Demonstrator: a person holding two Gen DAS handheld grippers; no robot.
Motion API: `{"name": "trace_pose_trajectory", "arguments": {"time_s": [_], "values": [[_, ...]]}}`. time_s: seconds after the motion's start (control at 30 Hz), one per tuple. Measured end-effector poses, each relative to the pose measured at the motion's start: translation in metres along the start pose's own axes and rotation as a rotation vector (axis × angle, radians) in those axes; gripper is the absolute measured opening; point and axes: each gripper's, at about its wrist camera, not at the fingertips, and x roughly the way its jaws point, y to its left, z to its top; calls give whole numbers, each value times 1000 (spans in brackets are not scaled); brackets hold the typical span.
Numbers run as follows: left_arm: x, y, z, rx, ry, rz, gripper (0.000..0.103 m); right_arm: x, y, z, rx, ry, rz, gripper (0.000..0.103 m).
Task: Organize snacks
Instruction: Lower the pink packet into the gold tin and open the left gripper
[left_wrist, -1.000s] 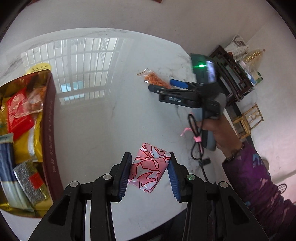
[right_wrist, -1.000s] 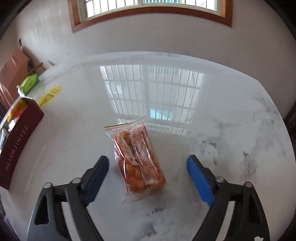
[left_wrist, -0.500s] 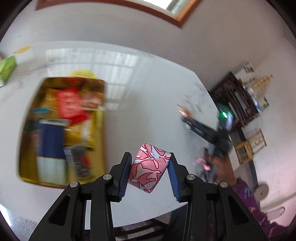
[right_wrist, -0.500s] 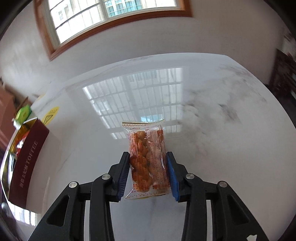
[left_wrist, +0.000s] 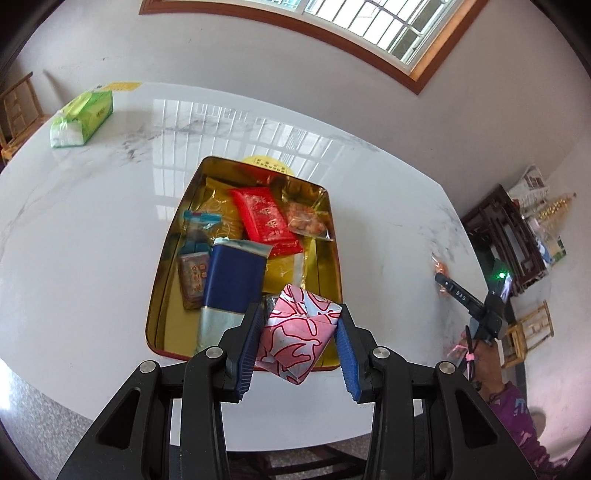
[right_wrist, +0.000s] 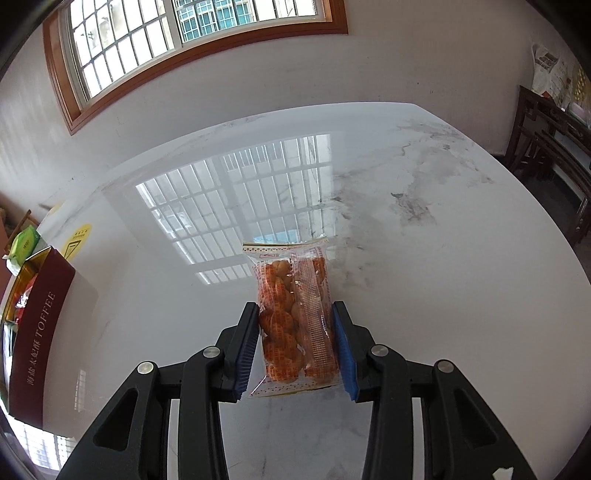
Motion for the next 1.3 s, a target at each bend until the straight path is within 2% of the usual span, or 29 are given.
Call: {"name": "trace_pose_trajectory", "arguments": {"time_s": [0.17,0.43,0.87,1.3], "values": [[6,-1,4,21,-14,12,40,-2,5,0,-11,2,-15,37],[31,4,30,31,-33,37,40,-4,7,-1,-25,5,-27,37],[68,8,60,146,-83,211,40,-4,10,-1,-43,10,-41,38],[92,10,68,208,-91,291,40,-5,13,-1,-56,13,-51,38]]}}
